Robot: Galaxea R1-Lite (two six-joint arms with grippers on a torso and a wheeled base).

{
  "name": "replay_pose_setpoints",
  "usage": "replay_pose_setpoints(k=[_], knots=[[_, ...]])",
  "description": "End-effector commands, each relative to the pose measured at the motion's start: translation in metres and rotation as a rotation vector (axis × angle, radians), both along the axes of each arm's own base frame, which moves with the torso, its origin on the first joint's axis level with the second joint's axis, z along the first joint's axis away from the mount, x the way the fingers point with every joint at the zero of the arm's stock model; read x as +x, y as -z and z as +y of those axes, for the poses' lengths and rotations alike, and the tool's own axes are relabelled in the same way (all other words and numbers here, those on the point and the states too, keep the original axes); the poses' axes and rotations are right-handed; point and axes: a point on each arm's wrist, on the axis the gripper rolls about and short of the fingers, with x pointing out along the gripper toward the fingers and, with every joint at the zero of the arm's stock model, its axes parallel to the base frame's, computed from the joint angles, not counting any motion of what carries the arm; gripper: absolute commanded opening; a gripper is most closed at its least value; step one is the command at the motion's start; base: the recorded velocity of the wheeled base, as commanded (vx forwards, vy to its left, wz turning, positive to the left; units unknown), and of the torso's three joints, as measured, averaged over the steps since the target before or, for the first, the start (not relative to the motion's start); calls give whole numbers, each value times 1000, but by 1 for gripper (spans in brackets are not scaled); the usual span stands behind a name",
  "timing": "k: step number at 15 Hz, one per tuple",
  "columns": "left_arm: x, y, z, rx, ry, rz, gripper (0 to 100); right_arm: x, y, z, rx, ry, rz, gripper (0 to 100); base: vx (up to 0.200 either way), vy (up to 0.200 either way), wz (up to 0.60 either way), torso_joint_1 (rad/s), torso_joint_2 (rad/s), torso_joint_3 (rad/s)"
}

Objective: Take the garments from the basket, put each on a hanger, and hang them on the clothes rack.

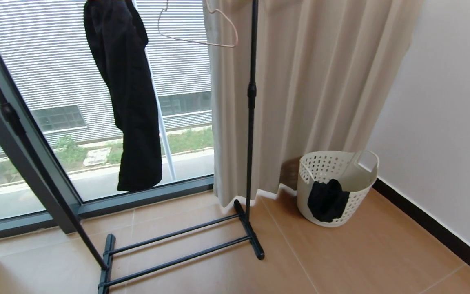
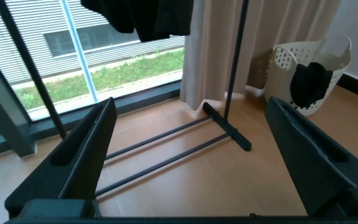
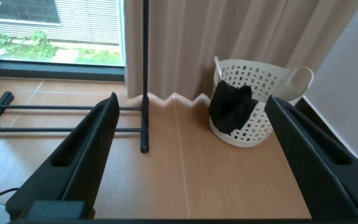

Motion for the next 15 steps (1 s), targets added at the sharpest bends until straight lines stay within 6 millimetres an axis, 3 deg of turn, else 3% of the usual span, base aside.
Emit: replay_pose_setpoints(k=[1,8,15], knots=[[0,0,0,1,0,1,100,0,0,0,0,0,0,100,0,0,0,0,0,0],[0,0,0,-1,0,1,100,0,0,0,0,0,0,100,0,0,0,0,0,0],[0,0,0,1,0,1,100,0,0,0,0,0,0,100,0,-200,0,4,1,4]])
